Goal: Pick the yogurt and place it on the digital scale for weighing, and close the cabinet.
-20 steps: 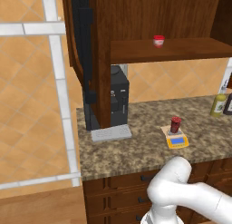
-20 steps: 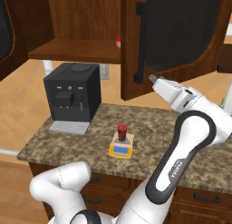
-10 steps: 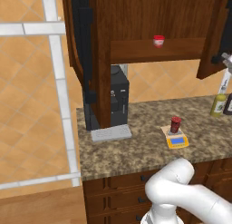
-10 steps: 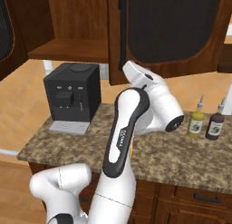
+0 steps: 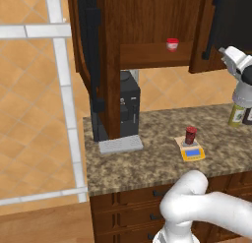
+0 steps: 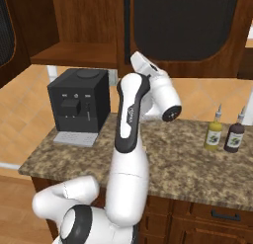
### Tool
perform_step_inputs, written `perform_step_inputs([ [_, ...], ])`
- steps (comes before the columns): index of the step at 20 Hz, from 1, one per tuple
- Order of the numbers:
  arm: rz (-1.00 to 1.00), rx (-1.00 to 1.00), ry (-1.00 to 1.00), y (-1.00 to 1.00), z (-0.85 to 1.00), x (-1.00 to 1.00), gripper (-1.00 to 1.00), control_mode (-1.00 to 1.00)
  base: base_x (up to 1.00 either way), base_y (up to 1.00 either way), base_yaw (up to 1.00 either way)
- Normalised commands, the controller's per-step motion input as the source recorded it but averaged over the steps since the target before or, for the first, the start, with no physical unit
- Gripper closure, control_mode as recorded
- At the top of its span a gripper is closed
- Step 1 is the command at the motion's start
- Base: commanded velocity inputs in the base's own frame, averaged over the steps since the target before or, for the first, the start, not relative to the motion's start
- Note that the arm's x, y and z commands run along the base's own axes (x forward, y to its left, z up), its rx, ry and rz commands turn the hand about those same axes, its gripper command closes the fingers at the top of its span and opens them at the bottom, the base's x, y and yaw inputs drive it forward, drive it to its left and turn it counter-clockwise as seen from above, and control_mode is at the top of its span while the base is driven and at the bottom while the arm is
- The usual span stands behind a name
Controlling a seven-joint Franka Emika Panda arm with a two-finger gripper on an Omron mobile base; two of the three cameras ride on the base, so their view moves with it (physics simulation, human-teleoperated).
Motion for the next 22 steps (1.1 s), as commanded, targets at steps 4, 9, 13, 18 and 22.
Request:
perform_step_inputs([
  [4,0.0,0.0,0.0,0.0,-0.04,1.0,-1.0,-1.0,0.0,0.0,0.0],
  [9,0.0,0.0,-0.07,0.0,-0.15,1.0,-1.0,-1.0,0.0,0.0,0.0],
  [13,0.0,0.0,-0.27,-0.01,-0.34,0.86,-1.0,-1.0,0.0,0.0,0.0],
  [18,-0.12,0.06,-0.22,-0.42,0.76,-0.31,-1.0,-1.0,0.0,0.0,0.0],
  [22,-0.05,0.03,-0.22,-0.34,1.0,-0.56,-1.0,-1.0,0.0,0.0,0.0],
])
